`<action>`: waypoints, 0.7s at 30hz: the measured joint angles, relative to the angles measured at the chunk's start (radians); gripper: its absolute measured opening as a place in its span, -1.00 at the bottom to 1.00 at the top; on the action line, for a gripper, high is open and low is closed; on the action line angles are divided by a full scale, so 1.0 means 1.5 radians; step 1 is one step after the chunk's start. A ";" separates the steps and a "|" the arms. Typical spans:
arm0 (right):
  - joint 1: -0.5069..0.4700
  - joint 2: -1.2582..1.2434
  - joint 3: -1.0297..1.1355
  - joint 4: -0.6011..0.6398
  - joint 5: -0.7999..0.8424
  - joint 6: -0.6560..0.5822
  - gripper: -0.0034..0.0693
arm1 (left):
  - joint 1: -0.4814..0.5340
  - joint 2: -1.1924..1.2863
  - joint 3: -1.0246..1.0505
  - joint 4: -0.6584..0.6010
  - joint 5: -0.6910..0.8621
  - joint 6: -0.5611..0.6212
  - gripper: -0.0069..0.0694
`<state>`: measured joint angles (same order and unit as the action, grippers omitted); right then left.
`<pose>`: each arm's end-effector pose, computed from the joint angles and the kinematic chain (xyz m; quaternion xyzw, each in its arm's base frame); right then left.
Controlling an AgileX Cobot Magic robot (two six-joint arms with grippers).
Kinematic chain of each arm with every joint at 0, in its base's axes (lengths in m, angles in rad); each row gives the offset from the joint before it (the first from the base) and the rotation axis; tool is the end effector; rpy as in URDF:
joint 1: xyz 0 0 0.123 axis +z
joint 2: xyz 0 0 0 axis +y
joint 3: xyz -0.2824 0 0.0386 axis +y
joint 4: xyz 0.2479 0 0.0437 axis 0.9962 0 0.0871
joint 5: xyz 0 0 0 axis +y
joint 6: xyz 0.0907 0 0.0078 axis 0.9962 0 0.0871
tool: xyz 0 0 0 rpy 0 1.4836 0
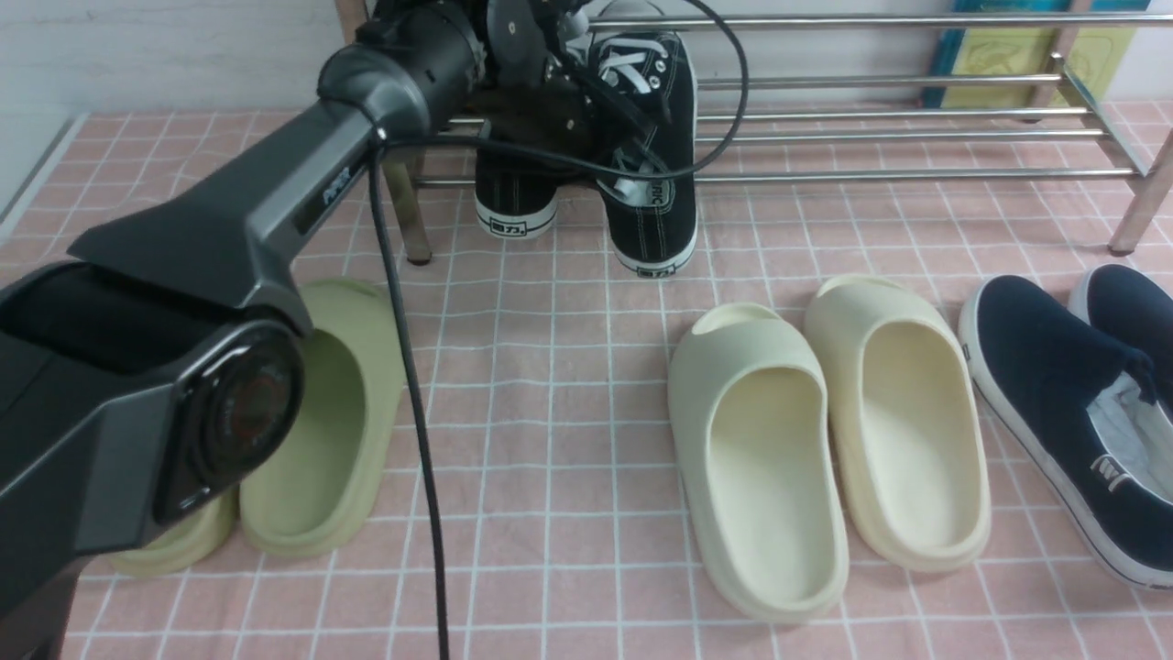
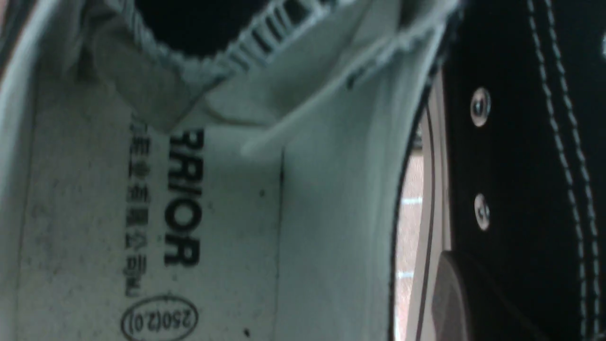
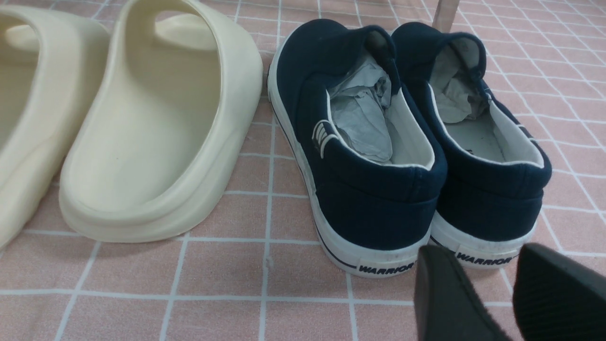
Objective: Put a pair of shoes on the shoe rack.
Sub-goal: Use the left arm to put a shoe into the shoe rack
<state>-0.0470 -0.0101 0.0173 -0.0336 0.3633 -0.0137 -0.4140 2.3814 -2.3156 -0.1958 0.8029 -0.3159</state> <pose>0.0527 -0.0036 0.1751 0.0043 0.7998 -0.0324 0.5994 0.4947 -0.2313 0.2540 0.0094 0.9194 -0.2216 0.3250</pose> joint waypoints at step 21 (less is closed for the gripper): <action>0.000 0.000 0.000 0.000 0.000 0.000 -0.25 | 0.000 -0.059 -0.011 0.015 0.054 0.062 0.01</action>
<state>-0.0470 -0.0101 0.0173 -0.0336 0.3633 -0.0137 -0.4140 2.2931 -2.3319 -0.1729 0.8840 -0.2231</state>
